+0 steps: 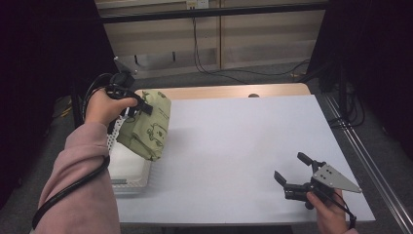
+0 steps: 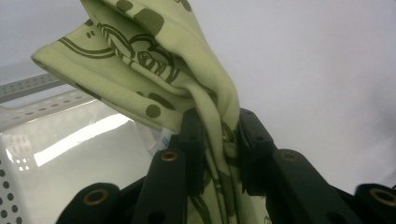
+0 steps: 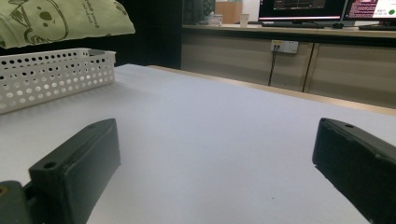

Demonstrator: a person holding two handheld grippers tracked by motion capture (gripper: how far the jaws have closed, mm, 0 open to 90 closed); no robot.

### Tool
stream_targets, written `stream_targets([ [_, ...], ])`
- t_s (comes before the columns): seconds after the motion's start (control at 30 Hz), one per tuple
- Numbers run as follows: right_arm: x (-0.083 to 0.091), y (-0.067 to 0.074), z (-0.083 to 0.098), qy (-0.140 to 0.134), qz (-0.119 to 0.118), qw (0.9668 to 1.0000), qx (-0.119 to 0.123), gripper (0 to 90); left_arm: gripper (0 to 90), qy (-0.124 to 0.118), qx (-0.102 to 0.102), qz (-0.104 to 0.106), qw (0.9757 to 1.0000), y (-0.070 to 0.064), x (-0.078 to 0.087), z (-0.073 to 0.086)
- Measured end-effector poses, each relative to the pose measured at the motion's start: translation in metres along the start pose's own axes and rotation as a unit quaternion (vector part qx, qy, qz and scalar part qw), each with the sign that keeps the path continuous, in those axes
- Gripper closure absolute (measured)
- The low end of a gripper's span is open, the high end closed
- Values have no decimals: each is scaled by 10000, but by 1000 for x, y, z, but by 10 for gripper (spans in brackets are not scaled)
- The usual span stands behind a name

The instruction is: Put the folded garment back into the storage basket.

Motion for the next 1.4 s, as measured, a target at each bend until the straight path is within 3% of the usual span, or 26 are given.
stream_targets([
  [0.03, 0, 0, 0, 0, -3, 10000, -1, 5, 750, 45, -121, -38, 9999, 4, 2, 0],
  [0.1, 0, 0, 0, 12, 11, 10000, 6, 5, 750, -7, -51, -39, 10000, 5, 1, 1],
  [0.13, 0, 0, 0, 1, -3, 10000, -3, 5, 750, 154, -260, -43, 9995, 9, 4, 3],
  [0.17, 0, 0, 0, 4, -2, 10000, -3, 5, 750, 183, -298, -32, 9994, 10, 5, 4],
  [0.23, 0, 0, 0, 5, -2, 10000, -8, 5, 750, 2, -47, -70, 10000, 9, 2, 2],
  [0.33, 0, 0, 0, 2, 0, 10000, -2, 5, 749, 1, 18, -74, 10000, 10, 3, 3],
  [0.43, 0, 0, 0, 5, 0, 10000, -14, 5, 750, 43, -68, -125, 9999, 14, 5, 4],
  [0.8, 0, 0, 0, 4, 0, 10000, -17, 5, 749, 4, 16, -167, 9999, 20, 9, 6],
  [0.9, 0, 0, 0, 7, -3, 10000, -15, 5, 750, 0, -67, -216, 9997, 24, 11, 7],
  [0.93, 0, 1, 0, 7, -2, 10000, -15, 5, 749, 191, -332, -183, 9991, 28, 14, 9],
  [0.97, 0, 1, 0, 7, -4, 10000, -16, 5, 750, 24, -32, -267, 9996, 25, 11, 8],
  [1.0, 0, 1, 0, 8, -5, 10000, -12, 5, 750, 9, 57, -198, 9998, 24, 11, 8],
  [1.03, 0, 0, 0, 7, -1, 10000, -11, 5, 750, 44, -21, -198, 9998, 25, 12, 9],
  [1.07, 0, 0, 0, 7, -3, 10000, -15, 5, 749, -14, 28, -221, 9998, 25, 11, 8],
  [1.1, 0, 1, 0, 9, -4, 10000, -13, 5, 749, 49, -117, -256, 9996, 28, 13, 9],
  [1.2, 0, 1, 0, 6, -7, 10000, -13, 5, 750, -4, -31, -288, 9996, 29, 13, 9],
  [1.23, 0, 1, 0, 7, -6, 10000, -17, 5, 749, 99, -225, -253, 9994, 32, 15, 10],
  [1.3, 0, 1, 0, 7, -9, 10000, -13, 5, 749, 29, 14, -258, 9997, 30, 14, 11],
  [1.4, 0, 1, 0, 3, 1, 10000, -9, 5, 749, 32, -81, -312, 9995, 33, 14, 11],
])
Point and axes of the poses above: each handheld gripper's, and its own axes: x roughly backward along the jaws, z roughly out of its underside, y roughly to its left, the point moved 10 cm from there along -x, roughly forward along the jaws, and after that the axes turned 10 degrees about -y, right-handed, at the moved point
